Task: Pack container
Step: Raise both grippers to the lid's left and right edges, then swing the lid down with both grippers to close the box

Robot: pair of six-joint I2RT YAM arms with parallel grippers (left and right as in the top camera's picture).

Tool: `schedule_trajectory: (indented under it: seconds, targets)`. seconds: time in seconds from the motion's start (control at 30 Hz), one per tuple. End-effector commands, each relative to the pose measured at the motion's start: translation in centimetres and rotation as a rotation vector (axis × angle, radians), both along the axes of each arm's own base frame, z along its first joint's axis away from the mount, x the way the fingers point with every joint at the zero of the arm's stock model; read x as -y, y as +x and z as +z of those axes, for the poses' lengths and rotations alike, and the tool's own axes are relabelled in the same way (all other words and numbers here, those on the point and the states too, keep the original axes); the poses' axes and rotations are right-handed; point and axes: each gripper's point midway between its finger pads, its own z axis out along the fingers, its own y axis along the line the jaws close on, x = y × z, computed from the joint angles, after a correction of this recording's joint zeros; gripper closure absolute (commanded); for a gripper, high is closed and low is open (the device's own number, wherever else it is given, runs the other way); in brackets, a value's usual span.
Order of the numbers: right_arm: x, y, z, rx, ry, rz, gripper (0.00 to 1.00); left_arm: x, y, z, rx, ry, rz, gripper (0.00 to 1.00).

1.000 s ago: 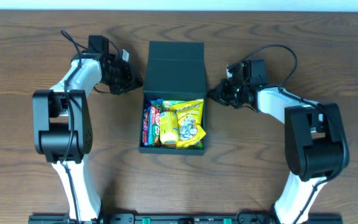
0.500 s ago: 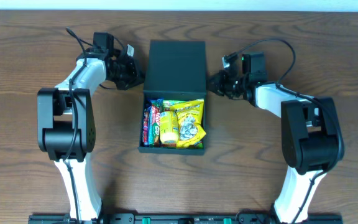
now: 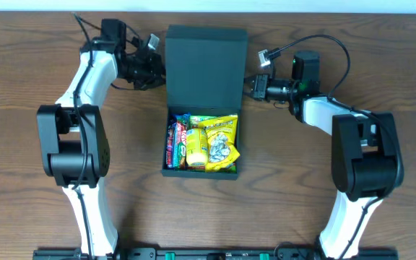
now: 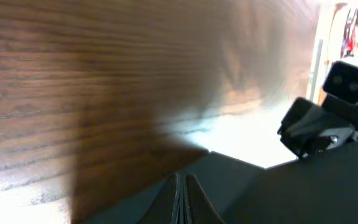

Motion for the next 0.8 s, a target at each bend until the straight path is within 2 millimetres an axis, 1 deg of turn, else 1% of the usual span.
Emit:
schedule_trajectory:
  seconds: [0.0, 0.1, 0.2, 0.23, 0.3, 0.37, 0.43, 0.6, 0.67, 0.77]
  targets:
    - [-0.5, -0.8, 4.7, 0.115, 0.044, 0.069, 0.99, 0.8, -0.3, 3.5, 0.138, -0.011, -0.102, 0.95]
    - [-0.6, -1.1, 7.4, 0.177, 0.049, 0.073, 0.99, 0.4, -1.1, 5.2, 0.172, 0.023, -0.119, 0.94]
    - [-0.5, -1.8, 10.2, 0.23, 0.052, 0.073, 0.99, 0.4, -2.4, 7.5, 0.217, 0.033, -0.15, 0.95]
    - [-0.5, -2.1, 11.0, 0.237, 0.052, 0.075, 0.99, 0.3, -2.8, 8.1, 0.226, 0.041, -0.156, 0.94]
    - [-0.6, -2.9, 12.0, 0.243, 0.045, 0.084, 0.99, 0.1, -3.7, 9.4, 0.245, 0.062, -0.168, 0.94]
    - [-0.8, -3.9, 12.4, 0.236, 0.023, 0.089, 0.99, -0.2, -4.7, 10.5, 0.251, 0.082, -0.176, 0.94]
    - [-0.9, -4.8, 12.2, 0.218, -0.022, 0.082, 0.99, -0.4, -5.8, 11.3, 0.261, 0.105, -0.193, 0.95]
    - [-0.5, -7.0, 11.5, 0.165, -0.14, 0.055, 0.99, -1.8, -7.9, 12.3, 0.234, 0.204, -0.181, 0.94]
    - [-0.2, -8.0, 12.1, 0.168, -0.169, 0.053, 0.99, -2.1, -8.7, 13.0, 0.234, 0.225, -0.177, 0.94]
    - [0.4, -9.0, 13.2, 0.169, -0.203, 0.027, 0.99, -2.4, -9.8, 14.1, 0.242, 0.244, -0.174, 0.94]
